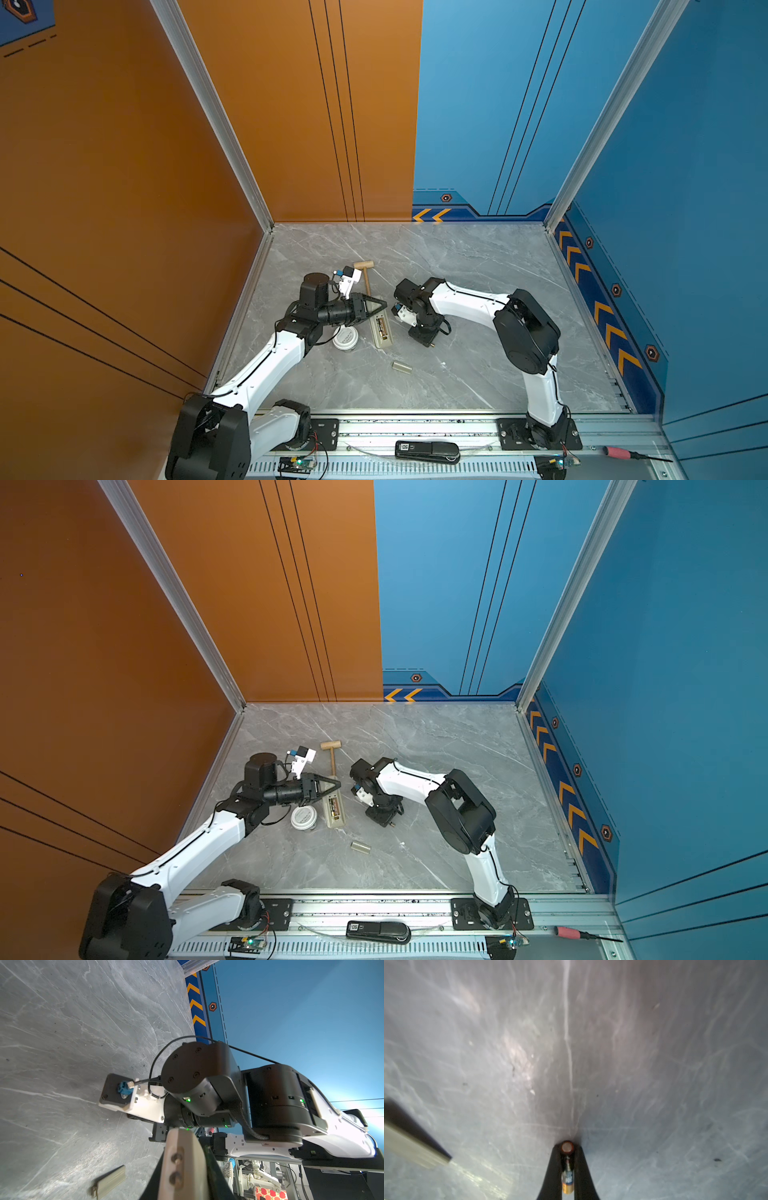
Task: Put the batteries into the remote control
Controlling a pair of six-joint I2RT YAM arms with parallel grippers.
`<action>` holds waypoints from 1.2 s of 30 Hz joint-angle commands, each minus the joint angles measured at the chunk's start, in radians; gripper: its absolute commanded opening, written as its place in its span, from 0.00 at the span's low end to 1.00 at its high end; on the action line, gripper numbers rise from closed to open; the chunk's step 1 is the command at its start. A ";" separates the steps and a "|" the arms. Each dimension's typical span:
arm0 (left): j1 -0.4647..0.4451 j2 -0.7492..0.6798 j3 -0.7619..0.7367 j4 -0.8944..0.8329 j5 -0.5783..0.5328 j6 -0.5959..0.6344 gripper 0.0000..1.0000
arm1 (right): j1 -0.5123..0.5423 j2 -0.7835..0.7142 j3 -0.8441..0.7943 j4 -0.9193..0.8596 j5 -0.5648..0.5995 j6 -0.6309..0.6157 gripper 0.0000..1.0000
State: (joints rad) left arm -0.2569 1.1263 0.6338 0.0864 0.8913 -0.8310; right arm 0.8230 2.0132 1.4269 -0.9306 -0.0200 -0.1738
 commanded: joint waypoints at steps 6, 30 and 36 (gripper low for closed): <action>0.020 0.007 0.013 0.038 0.047 -0.008 0.00 | 0.034 -0.128 -0.128 0.037 0.121 -0.150 0.00; 0.024 -0.003 0.053 -0.065 0.043 0.078 0.00 | 0.024 -0.278 -0.163 0.085 0.031 0.069 0.46; 0.024 -0.037 0.058 -0.133 -0.004 0.145 0.00 | -0.042 -0.429 -0.107 -0.074 0.035 0.626 0.65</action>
State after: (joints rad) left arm -0.2420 1.1198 0.6621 0.0067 0.9115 -0.7506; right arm 0.8310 1.6409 1.2839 -0.8810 0.0273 0.0906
